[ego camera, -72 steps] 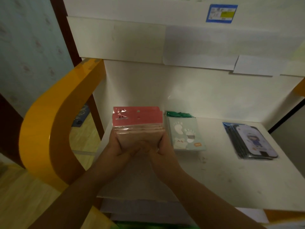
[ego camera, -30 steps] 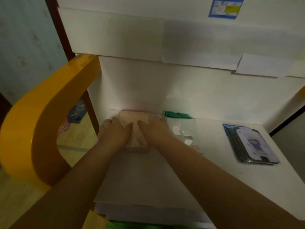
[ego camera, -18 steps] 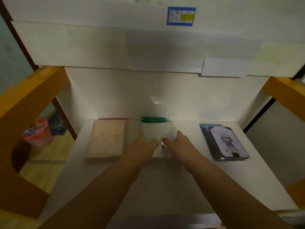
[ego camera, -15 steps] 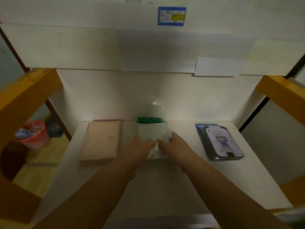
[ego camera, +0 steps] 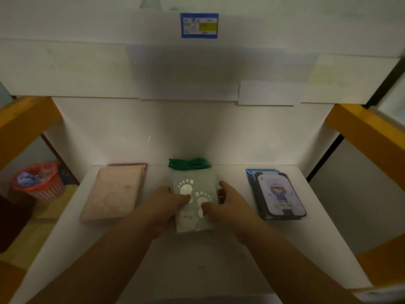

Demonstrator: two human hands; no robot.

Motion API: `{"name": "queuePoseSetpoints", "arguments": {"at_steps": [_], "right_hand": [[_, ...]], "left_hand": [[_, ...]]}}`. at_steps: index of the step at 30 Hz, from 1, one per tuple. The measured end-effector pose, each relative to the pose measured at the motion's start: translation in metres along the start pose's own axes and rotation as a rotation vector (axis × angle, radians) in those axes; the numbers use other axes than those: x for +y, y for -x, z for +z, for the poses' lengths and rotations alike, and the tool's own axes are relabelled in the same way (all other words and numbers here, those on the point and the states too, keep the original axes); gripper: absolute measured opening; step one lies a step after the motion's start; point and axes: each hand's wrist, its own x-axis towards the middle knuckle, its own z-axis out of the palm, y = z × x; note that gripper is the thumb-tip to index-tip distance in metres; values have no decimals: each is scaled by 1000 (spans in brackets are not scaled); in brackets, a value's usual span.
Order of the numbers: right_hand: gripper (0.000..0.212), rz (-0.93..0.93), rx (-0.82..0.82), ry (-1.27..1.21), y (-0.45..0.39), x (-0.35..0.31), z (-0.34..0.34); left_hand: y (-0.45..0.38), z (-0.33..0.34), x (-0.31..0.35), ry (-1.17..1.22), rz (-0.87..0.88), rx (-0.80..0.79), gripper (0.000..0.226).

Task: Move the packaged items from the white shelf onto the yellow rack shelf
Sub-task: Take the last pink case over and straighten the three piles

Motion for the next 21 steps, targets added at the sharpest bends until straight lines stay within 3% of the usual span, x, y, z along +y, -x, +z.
{"name": "queuePoseSetpoints", "arguments": {"at_steps": [5, 8, 11, 21], "right_hand": [[46, -148, 66, -188, 3, 5, -4], [52, -313, 68, -165, 10, 9, -3], [59, -444, 84, -116, 18, 13, -7], [66, -536, 116, -36, 30, 26, -12]], "left_hand": [[22, 5, -6, -175, 321, -65, 44], [28, 11, -16, -211, 512, -139, 53], [25, 11, -25, -313, 636, -94, 58], [21, 10, -43, -419, 790, -83, 60]]}}
